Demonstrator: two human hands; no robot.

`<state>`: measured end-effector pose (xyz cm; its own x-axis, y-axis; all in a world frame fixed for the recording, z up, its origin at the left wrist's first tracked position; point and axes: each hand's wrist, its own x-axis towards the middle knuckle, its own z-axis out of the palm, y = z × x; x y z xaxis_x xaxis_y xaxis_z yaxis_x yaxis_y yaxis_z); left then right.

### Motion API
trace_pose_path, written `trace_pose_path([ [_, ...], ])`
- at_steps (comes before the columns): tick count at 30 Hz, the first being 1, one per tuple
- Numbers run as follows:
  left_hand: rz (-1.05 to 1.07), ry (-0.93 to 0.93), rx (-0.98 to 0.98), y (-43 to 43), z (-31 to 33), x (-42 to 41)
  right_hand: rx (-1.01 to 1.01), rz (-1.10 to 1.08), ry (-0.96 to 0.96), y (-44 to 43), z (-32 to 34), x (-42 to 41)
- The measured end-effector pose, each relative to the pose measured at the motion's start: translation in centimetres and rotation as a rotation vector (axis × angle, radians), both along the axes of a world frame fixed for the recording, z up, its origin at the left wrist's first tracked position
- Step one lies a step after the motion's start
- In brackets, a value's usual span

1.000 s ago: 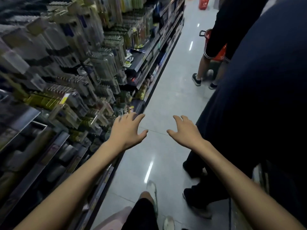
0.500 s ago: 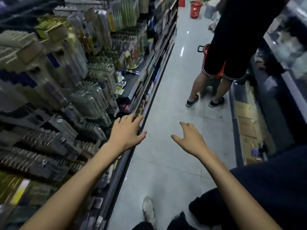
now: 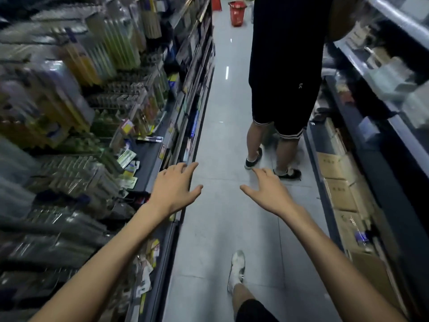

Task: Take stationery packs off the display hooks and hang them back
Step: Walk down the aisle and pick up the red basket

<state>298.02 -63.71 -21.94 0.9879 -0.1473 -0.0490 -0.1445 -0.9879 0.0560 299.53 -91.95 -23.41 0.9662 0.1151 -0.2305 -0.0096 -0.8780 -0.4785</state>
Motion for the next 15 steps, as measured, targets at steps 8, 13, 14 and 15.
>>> trace_pose_path([
  [8,0.037,0.019,0.003,-0.9,0.4,17.8,-0.110,0.136,-0.001,0.3,0.8,18.1],
  [13,0.071,-0.011,-0.007,0.1,0.3,27.6,-0.122,0.207,0.003,2.5,0.9,28.8],
  [14,0.076,-0.017,-0.003,0.4,0.2,29.3,-0.127,0.217,0.003,3.1,0.8,30.7],
  [15,0.078,-0.019,-0.001,0.8,0.0,31.2,-0.129,0.222,0.007,3.7,0.6,32.7],
])
